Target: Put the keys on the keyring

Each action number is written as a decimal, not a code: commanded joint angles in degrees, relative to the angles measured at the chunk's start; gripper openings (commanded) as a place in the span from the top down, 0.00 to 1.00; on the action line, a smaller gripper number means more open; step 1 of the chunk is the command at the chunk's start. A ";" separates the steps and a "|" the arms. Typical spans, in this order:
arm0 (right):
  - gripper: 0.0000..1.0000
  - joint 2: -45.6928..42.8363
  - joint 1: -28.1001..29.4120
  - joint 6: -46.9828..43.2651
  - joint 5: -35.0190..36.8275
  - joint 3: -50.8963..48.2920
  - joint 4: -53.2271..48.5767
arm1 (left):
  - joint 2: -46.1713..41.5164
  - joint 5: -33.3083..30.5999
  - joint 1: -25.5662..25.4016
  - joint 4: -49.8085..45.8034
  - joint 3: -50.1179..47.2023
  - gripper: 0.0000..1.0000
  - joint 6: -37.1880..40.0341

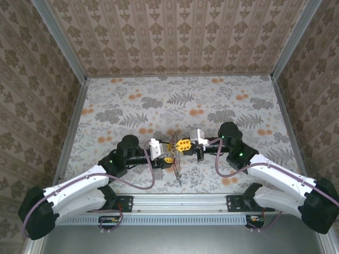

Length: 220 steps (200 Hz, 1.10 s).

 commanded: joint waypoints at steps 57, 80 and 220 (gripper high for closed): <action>1.00 -1.20 -0.20 -2.84 -0.67 1.97 -1.30 | -2.44 -0.90 -0.53 -0.63 1.24 0.78 2.09; 1.00 -1.77 -0.20 -3.43 -0.12 1.99 -2.14 | -4.57 -2.61 -0.55 -2.88 0.53 0.82 2.29; 1.00 -1.90 -0.28 -4.44 1.62 2.57 -3.84 | -6.26 -6.46 -2.05 -6.86 0.17 0.66 2.36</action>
